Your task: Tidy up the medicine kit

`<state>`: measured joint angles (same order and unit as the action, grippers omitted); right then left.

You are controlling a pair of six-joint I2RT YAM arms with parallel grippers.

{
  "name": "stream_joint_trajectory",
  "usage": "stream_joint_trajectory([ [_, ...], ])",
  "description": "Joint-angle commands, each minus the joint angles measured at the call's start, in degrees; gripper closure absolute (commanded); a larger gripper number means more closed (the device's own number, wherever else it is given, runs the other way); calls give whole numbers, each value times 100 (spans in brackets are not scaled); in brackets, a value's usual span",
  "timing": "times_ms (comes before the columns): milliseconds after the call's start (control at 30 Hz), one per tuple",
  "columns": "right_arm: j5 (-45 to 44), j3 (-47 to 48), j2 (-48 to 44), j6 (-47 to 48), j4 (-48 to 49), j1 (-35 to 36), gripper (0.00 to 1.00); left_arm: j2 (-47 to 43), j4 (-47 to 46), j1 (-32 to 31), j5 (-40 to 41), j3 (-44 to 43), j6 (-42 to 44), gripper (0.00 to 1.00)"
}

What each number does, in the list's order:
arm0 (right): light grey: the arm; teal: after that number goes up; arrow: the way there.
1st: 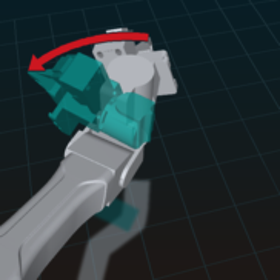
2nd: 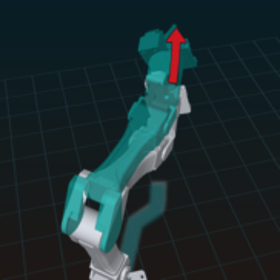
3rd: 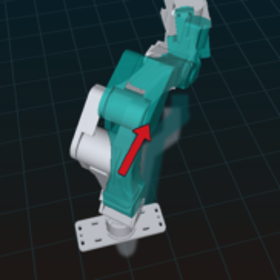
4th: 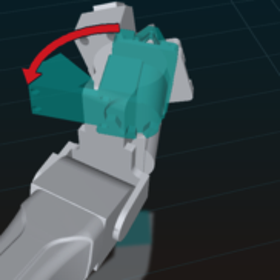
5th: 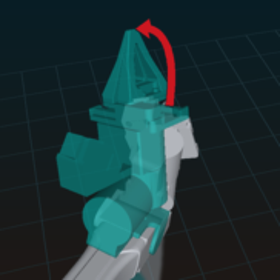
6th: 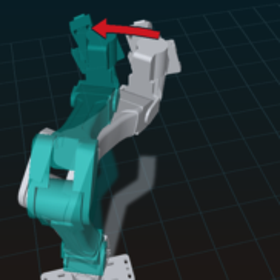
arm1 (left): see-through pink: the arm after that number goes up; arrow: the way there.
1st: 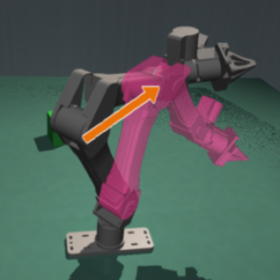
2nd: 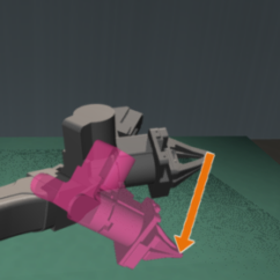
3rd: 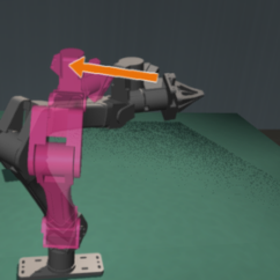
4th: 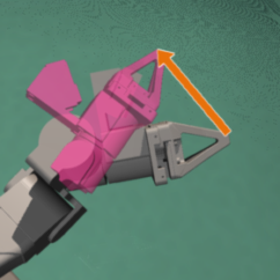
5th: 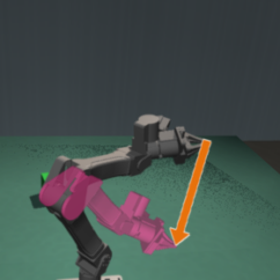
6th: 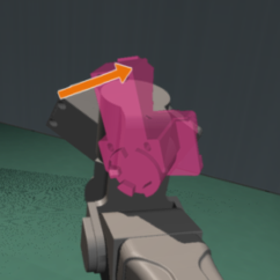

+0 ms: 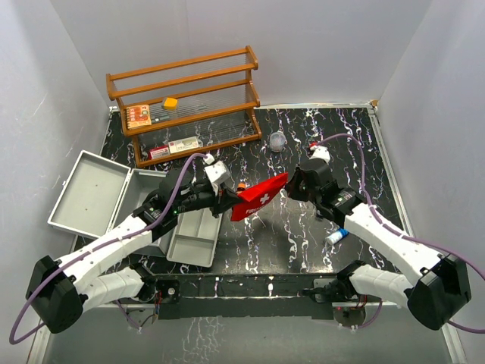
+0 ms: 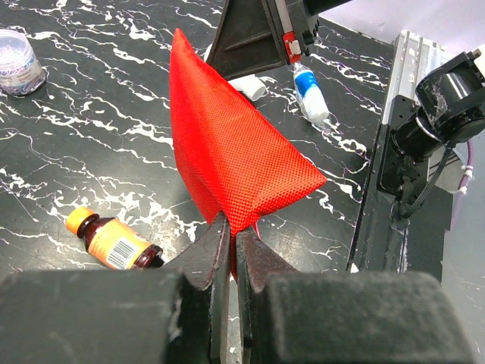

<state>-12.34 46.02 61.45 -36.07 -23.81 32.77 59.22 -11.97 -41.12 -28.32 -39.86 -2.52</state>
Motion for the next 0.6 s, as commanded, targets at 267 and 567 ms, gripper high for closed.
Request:
stream_joint_trajectory([
  [267, -659, 18, 110, 251, -191, -581, 100, -523, -180, -8, -86, -117, 106, 100],
  [567, -143, 59, 127, 1018, 86, -729, 99, -692, -21, -8, 20, -87, 197, 100],
])
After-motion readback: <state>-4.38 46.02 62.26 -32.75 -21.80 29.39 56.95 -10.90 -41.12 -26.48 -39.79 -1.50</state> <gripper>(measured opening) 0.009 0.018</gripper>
